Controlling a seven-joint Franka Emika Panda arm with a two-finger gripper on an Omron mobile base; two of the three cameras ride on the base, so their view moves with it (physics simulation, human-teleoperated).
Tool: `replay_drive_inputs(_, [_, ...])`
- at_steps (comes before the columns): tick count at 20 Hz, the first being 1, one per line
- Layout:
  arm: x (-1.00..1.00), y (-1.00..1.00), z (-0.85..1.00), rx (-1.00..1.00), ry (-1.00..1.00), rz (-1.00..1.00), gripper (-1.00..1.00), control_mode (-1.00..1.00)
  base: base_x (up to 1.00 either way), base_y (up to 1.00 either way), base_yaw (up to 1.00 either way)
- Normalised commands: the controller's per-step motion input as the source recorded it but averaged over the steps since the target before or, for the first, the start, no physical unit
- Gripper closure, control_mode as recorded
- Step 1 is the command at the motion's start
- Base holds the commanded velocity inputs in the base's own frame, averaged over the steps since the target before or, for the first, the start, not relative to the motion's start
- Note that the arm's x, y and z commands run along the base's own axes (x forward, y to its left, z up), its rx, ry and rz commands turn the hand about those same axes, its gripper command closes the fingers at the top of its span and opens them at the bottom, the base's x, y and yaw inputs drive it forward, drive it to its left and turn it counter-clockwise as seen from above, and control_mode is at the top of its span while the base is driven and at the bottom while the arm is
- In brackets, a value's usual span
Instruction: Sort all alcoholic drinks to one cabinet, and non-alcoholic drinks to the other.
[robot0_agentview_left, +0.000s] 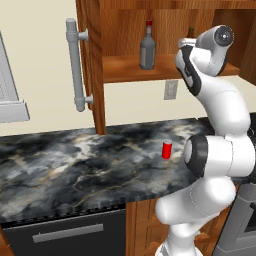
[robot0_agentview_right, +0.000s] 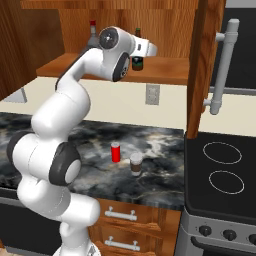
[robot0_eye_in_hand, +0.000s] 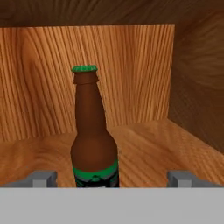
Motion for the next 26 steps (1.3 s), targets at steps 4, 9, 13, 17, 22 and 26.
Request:
replay_drive_inputs(4, [-0.48, 0.01, 0.01, 0.00, 0.15, 0.00, -1.00, -1.00, 0.00, 0.00, 0.00])
replay_drive_inputs(9, [-0.46, 0.05, 0.00, 0.00, 0.16, 0.00, -1.00, -1.00, 0.00, 0.00, 0.00])
replay_drive_inputs(13, [-0.44, 0.07, -0.01, 0.00, 0.14, 0.00, -1.00, -1.00, 0.00, 0.00, 0.00])
replay_drive_inputs(17, [-0.48, 0.08, -0.09, 0.00, 0.11, 0.00, -1.00, -1.00, 0.00, 0.00, 0.00])
replay_drive_inputs(22, [-0.45, 0.08, -0.21, 0.00, 0.10, 0.00, -1.00, -1.00, 0.00, 0.00, 0.00])
replay_drive_inputs(26, [-0.44, 0.07, -0.26, 0.00, 0.09, 0.00, -1.00, -1.00, 0.00, 0.00, 0.00])
